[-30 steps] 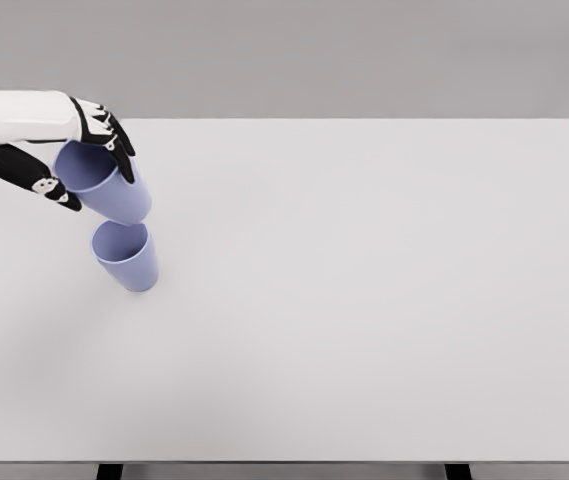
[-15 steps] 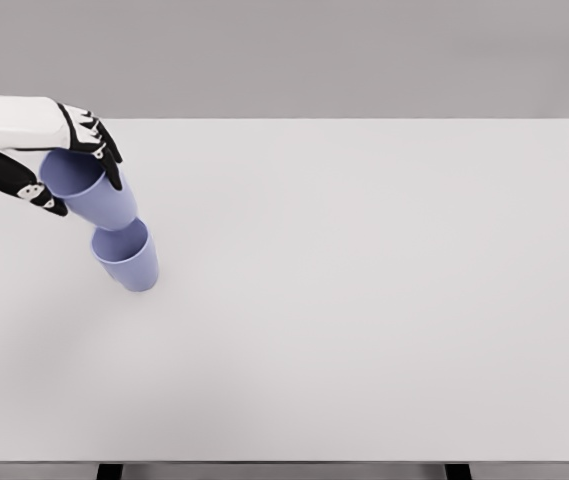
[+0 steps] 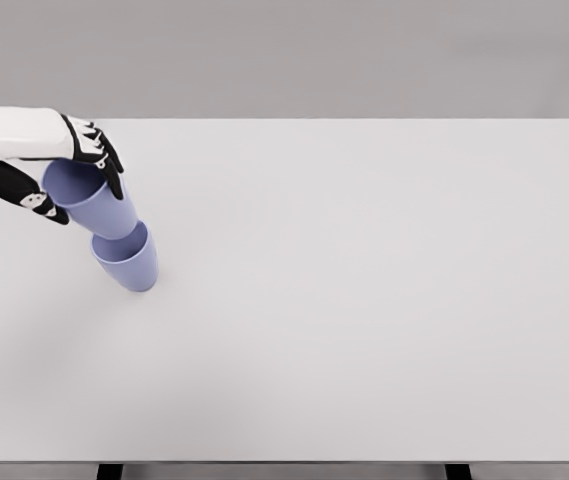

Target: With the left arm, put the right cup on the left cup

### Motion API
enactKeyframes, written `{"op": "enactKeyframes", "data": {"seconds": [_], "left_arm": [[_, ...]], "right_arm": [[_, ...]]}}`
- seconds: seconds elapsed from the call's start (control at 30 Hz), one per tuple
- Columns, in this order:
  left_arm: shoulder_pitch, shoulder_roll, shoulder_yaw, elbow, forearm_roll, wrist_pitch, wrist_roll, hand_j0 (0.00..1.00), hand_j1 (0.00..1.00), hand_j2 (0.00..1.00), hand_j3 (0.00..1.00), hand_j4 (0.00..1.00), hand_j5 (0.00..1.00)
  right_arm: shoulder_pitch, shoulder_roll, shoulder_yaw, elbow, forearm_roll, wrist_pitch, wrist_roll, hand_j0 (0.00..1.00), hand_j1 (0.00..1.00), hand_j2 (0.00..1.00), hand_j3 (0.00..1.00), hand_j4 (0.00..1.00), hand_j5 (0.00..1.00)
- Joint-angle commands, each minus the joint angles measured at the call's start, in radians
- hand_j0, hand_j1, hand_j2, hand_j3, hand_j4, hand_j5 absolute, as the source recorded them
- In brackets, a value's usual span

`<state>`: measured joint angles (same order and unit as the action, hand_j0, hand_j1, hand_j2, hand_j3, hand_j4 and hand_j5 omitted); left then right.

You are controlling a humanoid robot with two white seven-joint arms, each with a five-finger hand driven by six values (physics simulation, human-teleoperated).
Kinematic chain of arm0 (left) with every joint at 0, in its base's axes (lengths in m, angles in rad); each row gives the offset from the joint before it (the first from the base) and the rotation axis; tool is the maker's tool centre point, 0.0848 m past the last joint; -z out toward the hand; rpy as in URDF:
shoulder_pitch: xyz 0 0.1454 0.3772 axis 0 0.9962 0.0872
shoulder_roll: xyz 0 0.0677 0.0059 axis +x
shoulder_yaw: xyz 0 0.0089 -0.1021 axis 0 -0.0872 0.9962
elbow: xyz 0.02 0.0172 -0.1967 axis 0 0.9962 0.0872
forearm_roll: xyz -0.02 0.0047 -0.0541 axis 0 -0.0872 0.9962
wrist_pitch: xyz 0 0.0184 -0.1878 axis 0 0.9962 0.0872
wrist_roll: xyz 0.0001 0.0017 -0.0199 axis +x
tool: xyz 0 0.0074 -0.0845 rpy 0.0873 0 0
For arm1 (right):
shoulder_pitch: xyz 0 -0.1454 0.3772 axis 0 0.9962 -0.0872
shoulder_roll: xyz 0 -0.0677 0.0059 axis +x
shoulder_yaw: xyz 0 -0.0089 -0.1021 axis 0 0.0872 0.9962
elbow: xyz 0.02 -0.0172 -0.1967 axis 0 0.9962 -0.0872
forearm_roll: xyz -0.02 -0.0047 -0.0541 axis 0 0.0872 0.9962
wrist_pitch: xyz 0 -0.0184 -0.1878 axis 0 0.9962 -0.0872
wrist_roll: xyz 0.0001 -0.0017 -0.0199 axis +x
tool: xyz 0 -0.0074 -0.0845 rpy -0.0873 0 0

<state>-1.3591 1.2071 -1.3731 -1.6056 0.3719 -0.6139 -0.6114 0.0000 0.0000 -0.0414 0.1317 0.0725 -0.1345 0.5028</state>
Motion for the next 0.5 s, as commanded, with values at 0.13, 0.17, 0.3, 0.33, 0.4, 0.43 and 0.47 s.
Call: {"op": "enactKeyframes", "data": {"seconds": [0.13,0.17,0.3,0.33,0.4,0.43,0.47], "left_arm": [[-0.002,-0.003,-0.003,0.0,-0.034,0.003,0.001,0.6,0.6,0.6,0.6,0.6,0.6],[-0.003,-0.004,-0.003,0.0,-0.034,0.003,0.001,0.6,0.6,0.6,0.6,0.6,0.6],[-0.009,-0.006,-0.003,-0.008,-0.03,0.003,0.001,0.6,0.6,0.6,0.6,0.6,0.6],[-0.009,-0.006,-0.004,-0.01,-0.025,0.003,0.001,0.6,0.6,0.6,0.6,0.6,0.6],[-0.008,-0.004,-0.015,-0.01,-0.021,0.003,0.001,0.6,0.6,0.6,0.6,0.6,0.6],[-0.008,-0.004,-0.02,-0.01,-0.021,0.003,0.001,0.6,0.6,0.6,0.6,0.6,0.6],[-0.008,-0.003,-0.02,-0.01,-0.021,0.003,0.001,0.6,0.6,0.6,0.6,0.6,0.6]], "right_arm": [[0.0,0.0,0.0,0.0,0.001,0.0,0.0,1.0,1.0,1.0,1.0,1.0,1.0],[0.0,0.0,0.0,0.0,0.001,0.0,0.0,1.0,1.0,1.0,1.0,1.0,1.0],[0.0,0.0,0.0,0.0,0.001,0.0,0.0,1.0,1.0,1.0,1.0,1.0,1.0],[0.0,0.0,0.0,0.0,0.001,0.0,0.0,1.0,1.0,1.0,1.0,1.0,1.0],[0.0,0.0,0.0,0.0,0.001,0.0,0.0,1.0,1.0,1.0,1.0,1.0,1.0],[0.0,0.0,0.0,0.0,0.001,0.0,0.0,1.0,1.0,1.0,1.0,1.0,1.0],[0.0,0.0,0.0,0.0,0.001,0.0,0.0,1.0,1.0,1.0,1.0,1.0,1.0]]}}
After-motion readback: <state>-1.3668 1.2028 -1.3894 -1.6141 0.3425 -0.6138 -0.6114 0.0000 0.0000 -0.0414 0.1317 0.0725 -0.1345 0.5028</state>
